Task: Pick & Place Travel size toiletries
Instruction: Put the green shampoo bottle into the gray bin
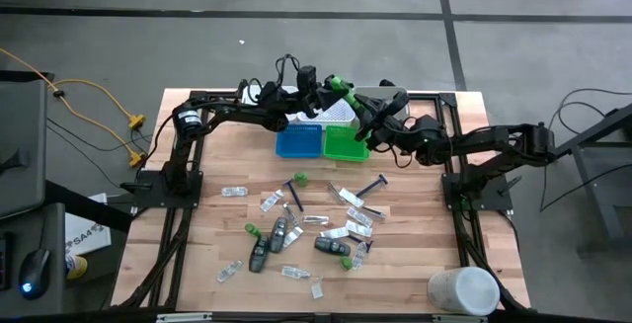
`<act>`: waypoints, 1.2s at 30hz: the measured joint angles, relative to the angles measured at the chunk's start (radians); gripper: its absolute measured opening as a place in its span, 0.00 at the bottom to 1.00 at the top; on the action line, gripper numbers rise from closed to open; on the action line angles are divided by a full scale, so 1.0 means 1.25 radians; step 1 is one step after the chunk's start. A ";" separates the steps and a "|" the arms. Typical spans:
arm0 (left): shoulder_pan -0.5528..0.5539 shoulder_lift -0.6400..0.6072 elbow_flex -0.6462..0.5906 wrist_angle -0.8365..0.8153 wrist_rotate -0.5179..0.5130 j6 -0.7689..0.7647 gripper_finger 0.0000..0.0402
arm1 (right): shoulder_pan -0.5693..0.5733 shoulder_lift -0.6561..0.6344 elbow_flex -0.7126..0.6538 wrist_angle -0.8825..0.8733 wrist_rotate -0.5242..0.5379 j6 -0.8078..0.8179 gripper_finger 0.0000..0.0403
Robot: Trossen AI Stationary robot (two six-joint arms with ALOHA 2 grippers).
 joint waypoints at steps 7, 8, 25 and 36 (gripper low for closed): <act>0.004 0.000 0.000 -0.010 0.043 0.052 0.52 | 0.000 0.000 0.000 0.001 0.032 0.000 0.23; 0.009 0.000 0.000 -0.010 0.056 0.064 0.54 | 0.001 0.000 0.000 0.001 0.040 0.000 0.23; 0.085 -0.034 -0.001 -0.198 0.177 0.245 0.57 | -0.067 -0.004 0.000 -0.003 0.241 0.175 0.23; 0.105 -0.057 0.000 -0.284 0.198 0.327 0.57 | -0.152 -0.079 0.098 -0.487 0.373 0.554 0.23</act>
